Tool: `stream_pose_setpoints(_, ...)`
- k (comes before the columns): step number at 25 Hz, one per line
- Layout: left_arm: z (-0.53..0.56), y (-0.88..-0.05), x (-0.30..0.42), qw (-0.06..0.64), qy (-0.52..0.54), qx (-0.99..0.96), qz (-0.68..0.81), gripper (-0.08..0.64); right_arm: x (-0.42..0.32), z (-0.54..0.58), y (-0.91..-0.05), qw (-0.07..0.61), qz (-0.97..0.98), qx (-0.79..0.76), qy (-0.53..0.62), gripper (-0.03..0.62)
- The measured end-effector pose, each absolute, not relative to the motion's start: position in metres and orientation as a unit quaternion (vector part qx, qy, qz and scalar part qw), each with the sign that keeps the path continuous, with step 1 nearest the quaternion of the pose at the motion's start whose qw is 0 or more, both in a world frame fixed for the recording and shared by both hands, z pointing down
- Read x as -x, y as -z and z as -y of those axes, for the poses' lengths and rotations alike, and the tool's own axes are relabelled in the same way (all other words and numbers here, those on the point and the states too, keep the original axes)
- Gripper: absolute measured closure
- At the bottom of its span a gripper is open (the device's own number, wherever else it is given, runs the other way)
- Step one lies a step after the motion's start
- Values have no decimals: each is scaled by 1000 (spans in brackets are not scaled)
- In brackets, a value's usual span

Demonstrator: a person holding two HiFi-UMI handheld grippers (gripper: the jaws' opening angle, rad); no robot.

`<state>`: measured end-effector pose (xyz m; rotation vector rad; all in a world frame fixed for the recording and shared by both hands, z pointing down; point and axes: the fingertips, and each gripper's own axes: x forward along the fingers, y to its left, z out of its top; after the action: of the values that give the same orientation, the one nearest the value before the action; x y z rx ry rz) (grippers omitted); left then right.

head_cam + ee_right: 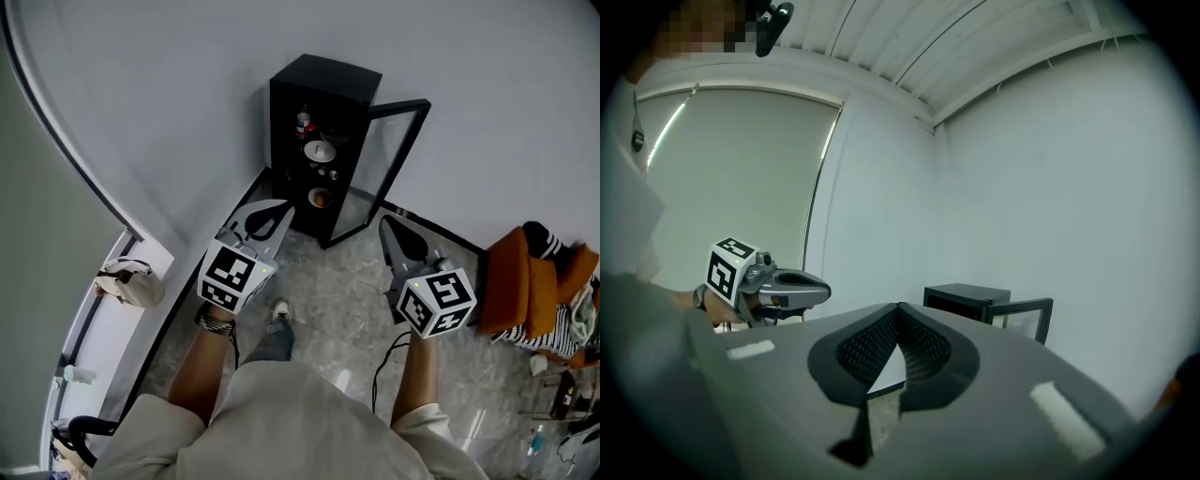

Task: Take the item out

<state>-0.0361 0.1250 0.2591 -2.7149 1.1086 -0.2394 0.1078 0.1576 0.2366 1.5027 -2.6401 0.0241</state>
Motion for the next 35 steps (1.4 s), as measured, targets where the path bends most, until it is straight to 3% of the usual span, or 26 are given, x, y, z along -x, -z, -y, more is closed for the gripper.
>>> stream_pose_setpoints(28, 158, -287, 19, 79, 113, 936, -325, 555, -114, 112, -267, 76, 839, -537, -33, 584)
stream_pose_setpoints(35, 221, -313, 29, 103, 148, 931, -318, 555, -112, 165, -286, 62, 824, -561, -48, 584)
